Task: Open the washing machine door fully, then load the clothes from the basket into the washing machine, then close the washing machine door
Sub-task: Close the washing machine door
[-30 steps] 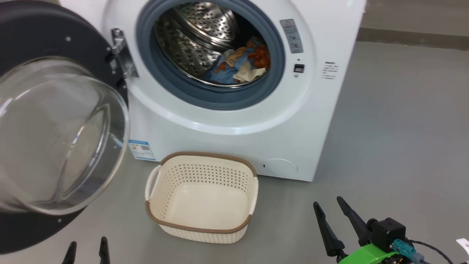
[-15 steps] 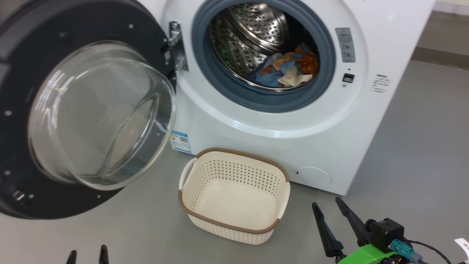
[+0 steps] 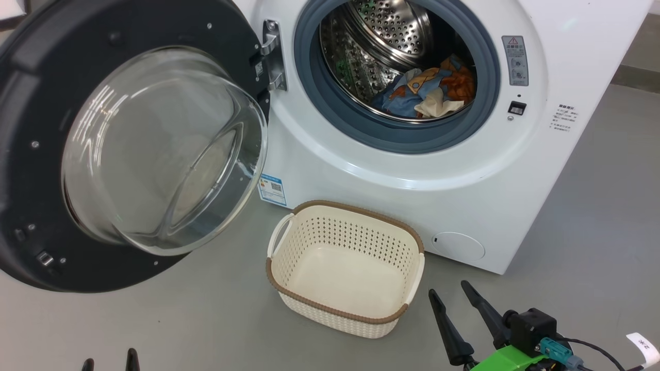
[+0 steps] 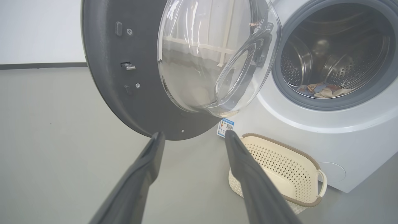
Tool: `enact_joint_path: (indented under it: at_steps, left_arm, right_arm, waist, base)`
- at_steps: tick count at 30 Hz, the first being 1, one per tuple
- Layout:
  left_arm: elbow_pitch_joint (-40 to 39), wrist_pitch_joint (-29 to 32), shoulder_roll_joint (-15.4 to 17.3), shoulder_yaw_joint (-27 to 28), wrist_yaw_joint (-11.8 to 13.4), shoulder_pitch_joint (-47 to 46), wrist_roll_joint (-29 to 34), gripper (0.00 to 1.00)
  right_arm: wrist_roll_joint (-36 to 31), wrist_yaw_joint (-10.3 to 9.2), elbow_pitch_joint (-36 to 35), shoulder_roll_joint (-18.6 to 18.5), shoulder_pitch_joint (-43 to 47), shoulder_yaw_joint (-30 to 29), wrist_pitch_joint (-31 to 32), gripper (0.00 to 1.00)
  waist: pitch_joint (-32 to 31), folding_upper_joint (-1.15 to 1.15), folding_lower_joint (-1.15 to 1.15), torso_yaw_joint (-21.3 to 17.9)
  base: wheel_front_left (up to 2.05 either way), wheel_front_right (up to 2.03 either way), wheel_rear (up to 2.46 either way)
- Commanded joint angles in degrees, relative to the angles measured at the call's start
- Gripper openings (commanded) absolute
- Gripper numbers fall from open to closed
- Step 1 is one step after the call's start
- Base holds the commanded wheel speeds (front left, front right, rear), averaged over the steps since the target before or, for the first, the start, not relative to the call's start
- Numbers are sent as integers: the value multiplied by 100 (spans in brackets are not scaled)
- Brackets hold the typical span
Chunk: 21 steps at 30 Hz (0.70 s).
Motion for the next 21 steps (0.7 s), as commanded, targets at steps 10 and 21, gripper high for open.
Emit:
enact_joint_path:
  at_steps: [10,21]
  left_arm:
    - [-193,-33,49,203,43,-126,-53,100]
    - [-221,-33,49,184,-11,-137,-26,0]
  right_arm:
    - [-48,9,-88,8,-290,154,-28,100]
    - [-50,9,-82,8,-270,121,-28,100]
  waist:
    - [33,0,0,10]
    - [29,0,0,-2]
  base:
    - [0,0,0]
    - [0,0,0]
